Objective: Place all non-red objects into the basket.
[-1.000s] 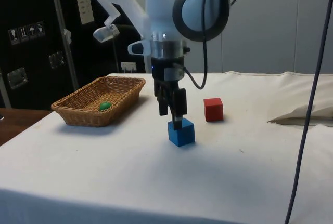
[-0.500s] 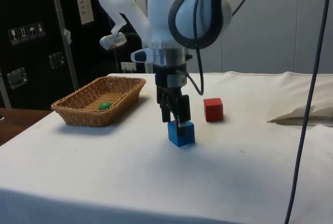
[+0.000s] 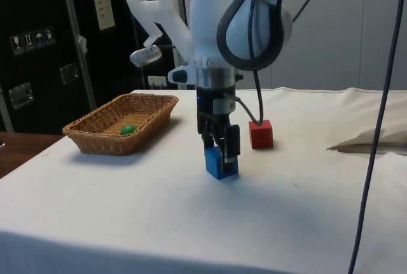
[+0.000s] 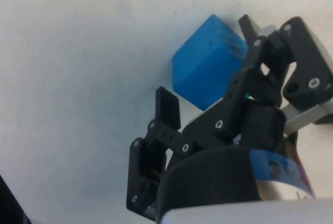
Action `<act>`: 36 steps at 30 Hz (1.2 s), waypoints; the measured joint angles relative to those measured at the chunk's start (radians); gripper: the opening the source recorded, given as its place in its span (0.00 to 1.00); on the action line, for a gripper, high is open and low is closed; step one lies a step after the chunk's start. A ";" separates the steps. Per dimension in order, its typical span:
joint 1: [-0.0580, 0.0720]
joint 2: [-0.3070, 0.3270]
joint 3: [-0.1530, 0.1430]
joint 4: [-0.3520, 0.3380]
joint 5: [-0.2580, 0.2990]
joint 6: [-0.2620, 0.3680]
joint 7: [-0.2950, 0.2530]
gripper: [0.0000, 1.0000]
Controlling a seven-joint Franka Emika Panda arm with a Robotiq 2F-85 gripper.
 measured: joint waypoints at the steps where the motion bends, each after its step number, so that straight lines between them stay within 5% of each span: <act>1: 0.000 0.000 0.000 0.000 0.000 0.000 0.000 0.70; 2: 0.000 0.000 0.000 0.000 0.000 0.000 0.000 0.70; 3: 0.000 0.000 0.000 0.000 0.000 0.001 0.000 0.48; 7: -0.001 0.000 0.000 0.001 0.000 0.001 0.000 0.03; 19: -0.001 0.000 0.000 0.001 0.000 0.001 0.002 0.03; 36: -0.004 -0.140 -0.008 -0.010 -0.001 -0.088 0.103 0.03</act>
